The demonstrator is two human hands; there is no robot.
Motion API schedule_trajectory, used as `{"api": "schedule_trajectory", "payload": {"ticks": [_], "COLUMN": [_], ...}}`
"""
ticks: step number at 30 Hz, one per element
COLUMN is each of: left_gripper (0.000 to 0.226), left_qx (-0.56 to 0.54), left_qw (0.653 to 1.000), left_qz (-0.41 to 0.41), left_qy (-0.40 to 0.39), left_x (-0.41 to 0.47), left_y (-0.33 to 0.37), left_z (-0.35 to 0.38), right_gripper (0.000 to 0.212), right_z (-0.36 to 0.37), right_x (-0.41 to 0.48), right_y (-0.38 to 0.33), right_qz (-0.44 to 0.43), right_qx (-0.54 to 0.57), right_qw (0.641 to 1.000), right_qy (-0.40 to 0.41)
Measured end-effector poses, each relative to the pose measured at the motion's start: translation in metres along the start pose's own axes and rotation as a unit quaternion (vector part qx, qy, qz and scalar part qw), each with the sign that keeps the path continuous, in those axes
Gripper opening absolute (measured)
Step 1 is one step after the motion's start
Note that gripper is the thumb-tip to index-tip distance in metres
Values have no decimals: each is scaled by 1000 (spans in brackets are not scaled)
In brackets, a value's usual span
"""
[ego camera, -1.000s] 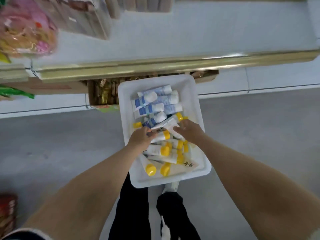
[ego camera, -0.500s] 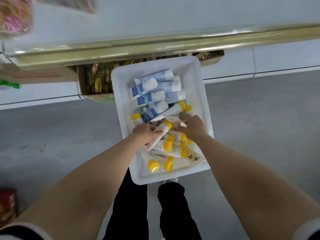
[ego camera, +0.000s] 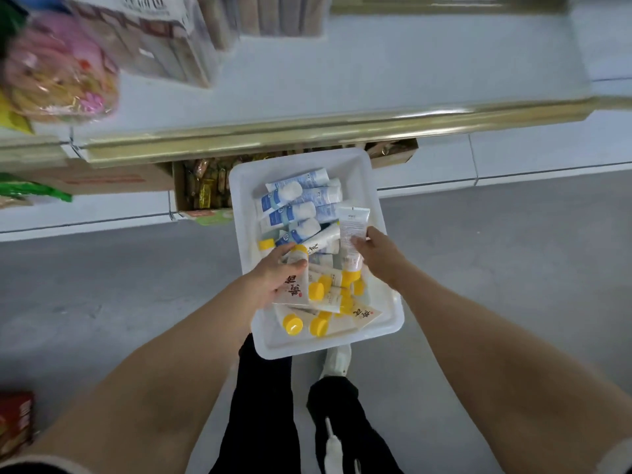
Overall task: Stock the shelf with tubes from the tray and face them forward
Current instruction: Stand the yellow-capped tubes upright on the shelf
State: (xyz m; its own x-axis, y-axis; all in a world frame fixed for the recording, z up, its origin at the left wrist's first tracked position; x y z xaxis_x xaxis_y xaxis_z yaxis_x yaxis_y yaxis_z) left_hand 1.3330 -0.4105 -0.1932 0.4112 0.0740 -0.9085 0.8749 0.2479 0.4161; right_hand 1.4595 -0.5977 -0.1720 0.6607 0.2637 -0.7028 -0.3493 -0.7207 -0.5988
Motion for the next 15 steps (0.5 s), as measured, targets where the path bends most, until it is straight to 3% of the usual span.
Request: {"api": "schedule_trajectory", "payload": {"ticks": [3, 7, 15], "left_gripper": [34, 27, 12], "left_qx": [0, -30, -199], "left_qw": [999, 993, 951], "left_qz": [42, 102, 231], "left_qy": [-23, -41, -58], "left_x": [-29, -72, -193], "left_y": [19, 51, 140], "left_z": [4, 13, 28], "right_gripper": [23, 21, 27], "right_z": [-15, -35, -96], "right_x": [-24, -57, -122], "right_y": [-18, -43, -140], "right_qz": [17, 29, -95], "right_qx": [108, 195, 296], "right_qw": [994, 980, 940], "right_qy": [-6, -33, -137]}}
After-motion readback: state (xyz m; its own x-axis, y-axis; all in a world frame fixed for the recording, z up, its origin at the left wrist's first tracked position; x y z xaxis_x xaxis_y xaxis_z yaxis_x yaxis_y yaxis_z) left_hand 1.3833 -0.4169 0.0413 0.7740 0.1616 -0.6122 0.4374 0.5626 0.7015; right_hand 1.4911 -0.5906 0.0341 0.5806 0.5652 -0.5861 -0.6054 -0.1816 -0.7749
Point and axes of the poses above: each hand's wrist, its own x-axis towards the middle knuckle, its own z-axis out of the palm, y = z × x, the point moved 4 cm from there along x, towards the middle knuckle, and after that the axes turned 3 degrees about x, right-handed, at the moved point
